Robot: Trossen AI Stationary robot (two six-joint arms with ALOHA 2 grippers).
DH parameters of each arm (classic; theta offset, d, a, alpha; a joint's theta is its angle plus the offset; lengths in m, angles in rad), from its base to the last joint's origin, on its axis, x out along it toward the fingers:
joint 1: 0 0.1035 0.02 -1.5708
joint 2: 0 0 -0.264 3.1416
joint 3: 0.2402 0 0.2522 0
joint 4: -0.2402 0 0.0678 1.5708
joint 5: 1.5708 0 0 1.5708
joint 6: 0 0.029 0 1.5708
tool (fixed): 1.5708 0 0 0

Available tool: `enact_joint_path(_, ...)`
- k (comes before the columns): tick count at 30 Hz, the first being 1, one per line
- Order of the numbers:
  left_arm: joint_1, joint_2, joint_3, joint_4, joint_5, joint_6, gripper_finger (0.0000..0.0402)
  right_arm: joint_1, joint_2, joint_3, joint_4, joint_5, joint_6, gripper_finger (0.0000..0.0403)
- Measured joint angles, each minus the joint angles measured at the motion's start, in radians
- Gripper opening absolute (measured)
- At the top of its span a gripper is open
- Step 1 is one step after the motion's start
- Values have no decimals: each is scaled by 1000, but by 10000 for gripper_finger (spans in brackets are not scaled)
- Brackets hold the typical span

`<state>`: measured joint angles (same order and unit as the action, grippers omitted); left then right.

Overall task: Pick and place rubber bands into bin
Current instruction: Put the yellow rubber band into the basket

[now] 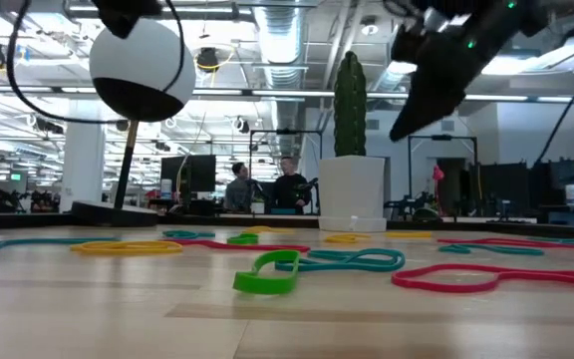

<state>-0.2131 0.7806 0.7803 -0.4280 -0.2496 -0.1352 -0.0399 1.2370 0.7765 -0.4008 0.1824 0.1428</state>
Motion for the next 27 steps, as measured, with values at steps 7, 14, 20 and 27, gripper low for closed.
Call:
enact_joint_path(7,1,66,0,30,-141,16,73,-44,47,0,-58,2,9,144)
enact_joint_path(14,0,31,0,12,-140,1,72,-81,48,0,-125,2,34,150)
enact_joint_path(20,1,28,0,14,-166,1,72,-147,177,1,-96,7,67,157)
enact_joint_path(27,0,31,0,-4,-156,-2,72,-230,332,0,-62,65,37,151)
